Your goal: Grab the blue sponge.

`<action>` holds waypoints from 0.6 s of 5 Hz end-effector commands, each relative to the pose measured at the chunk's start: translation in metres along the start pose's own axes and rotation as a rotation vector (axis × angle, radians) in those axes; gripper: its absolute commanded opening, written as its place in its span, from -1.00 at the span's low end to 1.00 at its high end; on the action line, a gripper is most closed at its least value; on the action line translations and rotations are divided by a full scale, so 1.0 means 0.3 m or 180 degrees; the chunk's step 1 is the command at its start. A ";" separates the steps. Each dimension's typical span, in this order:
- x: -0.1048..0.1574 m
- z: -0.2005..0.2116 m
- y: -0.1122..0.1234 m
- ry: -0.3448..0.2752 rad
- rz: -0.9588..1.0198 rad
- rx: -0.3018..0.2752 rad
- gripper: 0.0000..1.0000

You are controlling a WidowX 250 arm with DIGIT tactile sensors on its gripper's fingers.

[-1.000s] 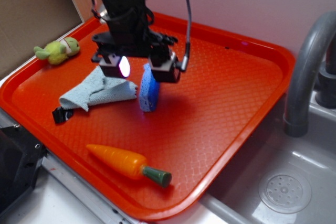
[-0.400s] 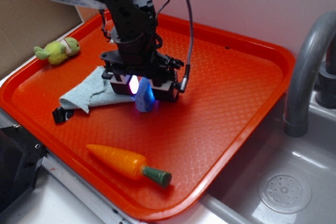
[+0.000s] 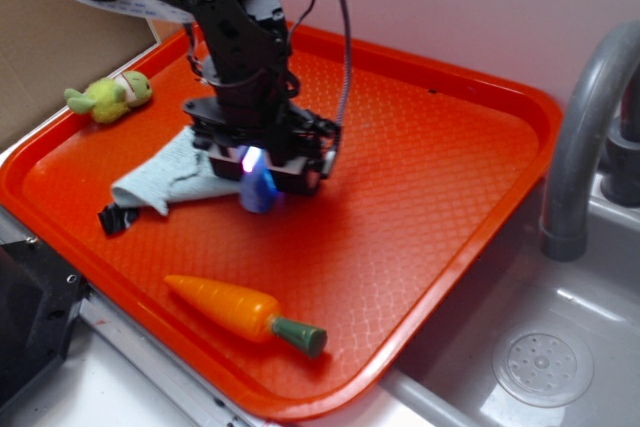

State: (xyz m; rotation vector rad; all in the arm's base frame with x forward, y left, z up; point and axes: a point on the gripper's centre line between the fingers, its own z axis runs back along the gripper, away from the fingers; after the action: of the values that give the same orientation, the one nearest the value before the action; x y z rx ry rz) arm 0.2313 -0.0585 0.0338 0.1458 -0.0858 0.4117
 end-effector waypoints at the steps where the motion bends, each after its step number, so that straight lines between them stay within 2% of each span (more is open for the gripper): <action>1: 0.070 0.342 0.058 0.0146 -0.1365 -0.0547 -1.00; 2: 0.039 0.458 0.115 0.0092 -0.1597 -0.0699 -1.00; 3: 0.016 0.533 0.177 -0.0035 -0.1503 -0.0703 -1.00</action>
State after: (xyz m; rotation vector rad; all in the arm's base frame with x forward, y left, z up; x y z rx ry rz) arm 0.1962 -0.0414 0.1844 -0.0458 -0.0417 -0.0762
